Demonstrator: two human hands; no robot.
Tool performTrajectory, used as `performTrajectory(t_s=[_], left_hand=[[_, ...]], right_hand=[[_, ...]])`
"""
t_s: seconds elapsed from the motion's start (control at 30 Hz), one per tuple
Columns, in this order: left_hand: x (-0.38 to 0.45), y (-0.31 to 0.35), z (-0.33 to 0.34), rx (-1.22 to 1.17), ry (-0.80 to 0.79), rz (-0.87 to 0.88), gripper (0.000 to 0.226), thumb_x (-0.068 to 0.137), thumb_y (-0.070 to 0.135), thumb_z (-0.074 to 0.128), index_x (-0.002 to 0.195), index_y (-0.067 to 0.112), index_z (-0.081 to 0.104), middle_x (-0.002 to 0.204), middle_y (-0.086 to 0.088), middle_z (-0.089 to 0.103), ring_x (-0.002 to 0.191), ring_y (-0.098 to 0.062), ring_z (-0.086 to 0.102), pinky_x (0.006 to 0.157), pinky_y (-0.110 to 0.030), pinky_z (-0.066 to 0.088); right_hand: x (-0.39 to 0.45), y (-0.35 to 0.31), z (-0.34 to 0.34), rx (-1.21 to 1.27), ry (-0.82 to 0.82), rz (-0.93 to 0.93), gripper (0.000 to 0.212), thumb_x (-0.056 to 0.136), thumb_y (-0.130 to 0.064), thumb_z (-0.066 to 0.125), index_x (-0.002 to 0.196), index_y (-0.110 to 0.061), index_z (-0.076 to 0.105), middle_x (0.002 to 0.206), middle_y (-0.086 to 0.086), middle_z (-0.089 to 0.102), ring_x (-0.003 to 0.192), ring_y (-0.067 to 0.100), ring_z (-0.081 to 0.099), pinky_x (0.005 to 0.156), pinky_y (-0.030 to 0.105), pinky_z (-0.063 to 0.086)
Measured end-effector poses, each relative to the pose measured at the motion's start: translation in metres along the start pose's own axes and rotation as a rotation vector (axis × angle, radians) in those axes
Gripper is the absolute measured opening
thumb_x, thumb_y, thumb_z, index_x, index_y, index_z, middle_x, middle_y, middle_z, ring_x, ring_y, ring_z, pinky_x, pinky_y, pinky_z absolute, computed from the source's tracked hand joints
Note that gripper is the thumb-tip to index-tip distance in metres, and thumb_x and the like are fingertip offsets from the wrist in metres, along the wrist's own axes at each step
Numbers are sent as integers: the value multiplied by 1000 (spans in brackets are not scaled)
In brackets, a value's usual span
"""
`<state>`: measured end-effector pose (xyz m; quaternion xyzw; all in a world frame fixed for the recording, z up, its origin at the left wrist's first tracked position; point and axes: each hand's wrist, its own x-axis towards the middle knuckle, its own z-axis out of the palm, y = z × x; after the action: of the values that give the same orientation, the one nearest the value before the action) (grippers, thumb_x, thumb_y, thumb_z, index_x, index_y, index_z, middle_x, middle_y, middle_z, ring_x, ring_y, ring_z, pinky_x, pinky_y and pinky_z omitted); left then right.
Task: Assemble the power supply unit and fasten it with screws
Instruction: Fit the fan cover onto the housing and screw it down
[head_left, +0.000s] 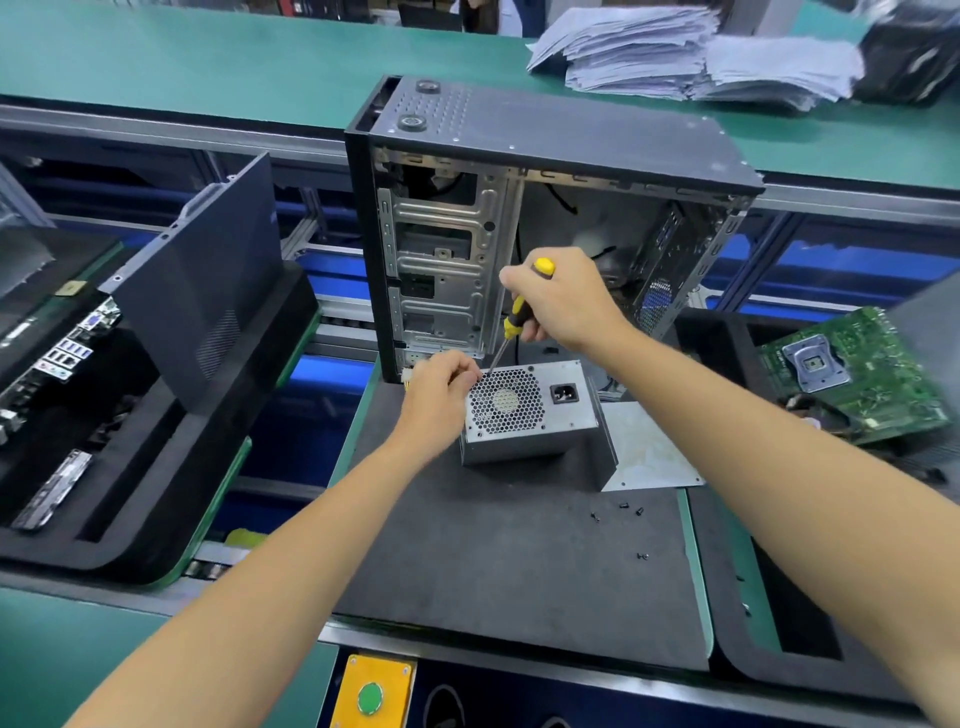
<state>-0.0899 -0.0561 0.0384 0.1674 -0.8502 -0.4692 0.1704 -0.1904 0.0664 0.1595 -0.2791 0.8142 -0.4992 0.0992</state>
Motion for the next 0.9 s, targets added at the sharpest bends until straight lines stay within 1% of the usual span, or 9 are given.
performTrajectory(t_s=[0.07, 0.1, 0.2, 0.3, 0.4, 0.5, 0.6, 0.7, 0.9], left_hand=[[-6, 3, 9, 218, 156, 134, 17, 89, -3, 54, 79, 8, 61, 90, 2, 51, 89, -16, 40, 78, -29, 32], [-7, 4, 9, 313, 191, 199, 13, 88, -5, 56, 81, 5, 61, 96, -4, 51, 92, -18, 38, 80, -31, 33], [-7, 4, 6, 465, 145, 376, 10, 87, -8, 58, 82, 0, 60, 88, -15, 54, 83, -30, 49, 72, -37, 40], [-9, 4, 5, 515, 107, 479, 12, 84, -12, 62, 79, -2, 58, 79, -16, 54, 73, -31, 51, 67, -29, 31], [-10, 4, 7, 318, 86, 315, 14, 90, -6, 57, 82, 6, 54, 83, -8, 49, 77, -21, 44, 67, -21, 26], [-7, 3, 8, 124, 91, 164, 19, 91, -4, 55, 84, 13, 51, 85, -4, 52, 78, -16, 46, 68, -17, 31], [-6, 4, 7, 77, 82, 142, 17, 91, -5, 55, 87, 11, 53, 84, -3, 54, 76, -14, 47, 67, -15, 36], [-7, 3, 5, 41, 73, 125, 18, 91, -5, 56, 87, 13, 52, 83, -2, 53, 73, -6, 46, 68, -10, 37], [-7, 3, 4, 10, 55, 118, 18, 91, -5, 56, 87, 11, 50, 79, 4, 50, 71, -4, 46, 66, -10, 37]], right_hand=[[-2, 8, 2, 5, -5, 37, 27, 87, -21, 58, 71, 0, 55, 57, 17, 59, 40, 22, 59, 39, 22, 41], [-3, 9, 1, 12, -1, 48, 29, 86, -21, 58, 72, 4, 55, 57, 17, 60, 40, 22, 59, 39, 22, 41], [-1, 8, -4, 71, 14, 67, 32, 85, -22, 58, 75, 8, 53, 60, 19, 62, 41, 23, 57, 40, 24, 42], [-3, 5, -5, 145, 22, 64, 25, 87, -20, 58, 73, 0, 55, 61, 19, 59, 40, 22, 53, 38, 22, 40], [-7, 5, -3, 185, 18, 79, 22, 88, -16, 57, 70, -3, 54, 60, 18, 61, 41, 23, 51, 39, 21, 40], [-8, 6, -3, 221, 24, 93, 21, 89, -14, 56, 72, -1, 55, 60, 18, 62, 43, 25, 53, 39, 22, 42], [-8, 8, -4, 222, 29, 92, 21, 89, -15, 56, 73, -1, 55, 60, 17, 63, 42, 24, 56, 40, 22, 43], [-8, 10, -3, 222, 20, 88, 23, 89, -16, 56, 72, -1, 55, 61, 18, 65, 43, 25, 57, 40, 23, 44], [-7, 13, 0, 222, 21, 89, 23, 89, -17, 56, 75, 1, 57, 64, 21, 67, 43, 23, 59, 41, 23, 46]])
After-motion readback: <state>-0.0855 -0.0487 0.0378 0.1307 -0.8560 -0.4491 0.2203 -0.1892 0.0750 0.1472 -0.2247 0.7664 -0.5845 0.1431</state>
